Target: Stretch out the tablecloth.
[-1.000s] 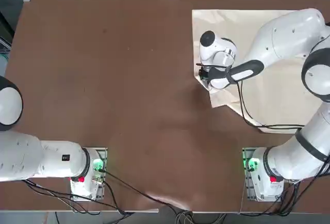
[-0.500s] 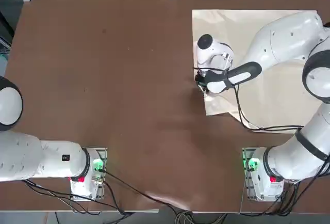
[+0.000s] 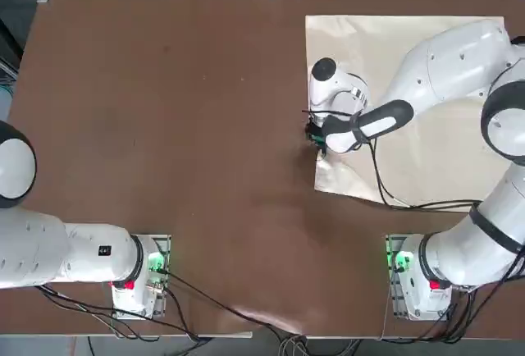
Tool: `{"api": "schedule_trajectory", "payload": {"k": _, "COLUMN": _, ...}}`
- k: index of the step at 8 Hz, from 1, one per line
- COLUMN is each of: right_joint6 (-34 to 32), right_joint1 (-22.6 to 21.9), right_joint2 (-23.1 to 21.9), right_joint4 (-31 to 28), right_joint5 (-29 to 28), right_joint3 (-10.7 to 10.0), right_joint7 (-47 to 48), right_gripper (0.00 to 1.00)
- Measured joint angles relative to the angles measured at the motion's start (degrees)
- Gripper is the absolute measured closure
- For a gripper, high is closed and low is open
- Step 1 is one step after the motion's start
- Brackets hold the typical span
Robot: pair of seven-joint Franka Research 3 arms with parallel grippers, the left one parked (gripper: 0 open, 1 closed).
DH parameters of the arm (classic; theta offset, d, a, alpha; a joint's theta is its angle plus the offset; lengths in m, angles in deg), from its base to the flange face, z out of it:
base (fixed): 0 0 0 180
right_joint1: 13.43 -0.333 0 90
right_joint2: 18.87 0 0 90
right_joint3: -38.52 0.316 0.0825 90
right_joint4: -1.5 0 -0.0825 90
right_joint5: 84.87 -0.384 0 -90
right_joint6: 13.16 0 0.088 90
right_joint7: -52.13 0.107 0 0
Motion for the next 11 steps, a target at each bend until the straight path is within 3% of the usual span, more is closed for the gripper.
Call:
{"api": "schedule_trajectory", "payload": {"k": 3, "right_joint6": 1.8, "right_joint1": -0.9, "right_joint2": 1.1, "right_joint4": -0.1, "right_joint5": -2.3, "right_joint3": 1.4, "right_joint7": 2.1, "right_gripper": 0.93}}
{"api": "schedule_trajectory", "payload": {"k": 4, "right_joint6": 2.2, "right_joint1": -1.5, "right_joint2": 1.1, "right_joint4": -0.1, "right_joint5": -2.7, "right_joint3": 1.4, "right_joint7": 2.4, "right_gripper": 0.84}}
{"api": "schedule_trajectory", "payload": {"k": 5, "right_joint6": 2.7, "right_joint1": -1.8, "right_joint2": 1.1, "right_joint4": 0.0, "right_joint5": -2.8, "right_joint3": 1.6, "right_joint7": 2.7, "right_gripper": 0.67}}
{"api": "schedule_trajectory", "payload": {"k": 8, "right_joint6": 2.7, "right_joint1": -1.9, "right_joint2": 1.1, "right_joint4": 1.6, "right_joint5": -2.8, "right_joint3": 1.7, "right_joint7": 2.8, "right_gripper": 0.09}}
{"api": "schedule_trajectory", "payload": {"k": 9, "right_joint6": 2.7, "right_joint1": -1.9, "right_joint2": 1.1, "right_joint4": 2.5, "right_joint5": -2.8, "right_joint3": 1.9, "right_joint7": 2.9, "right_gripper": 0.01}}
{"api": "schedule_trajectory", "payload": {"k": 11, "right_joint6": 1.6, "right_joint1": -1.9, "right_joint2": 0.5, "right_joint4": 5.7, "right_joint5": -2.8, "right_joint3": 2.0, "right_joint7": 2.9, "right_gripper": 0.0}}
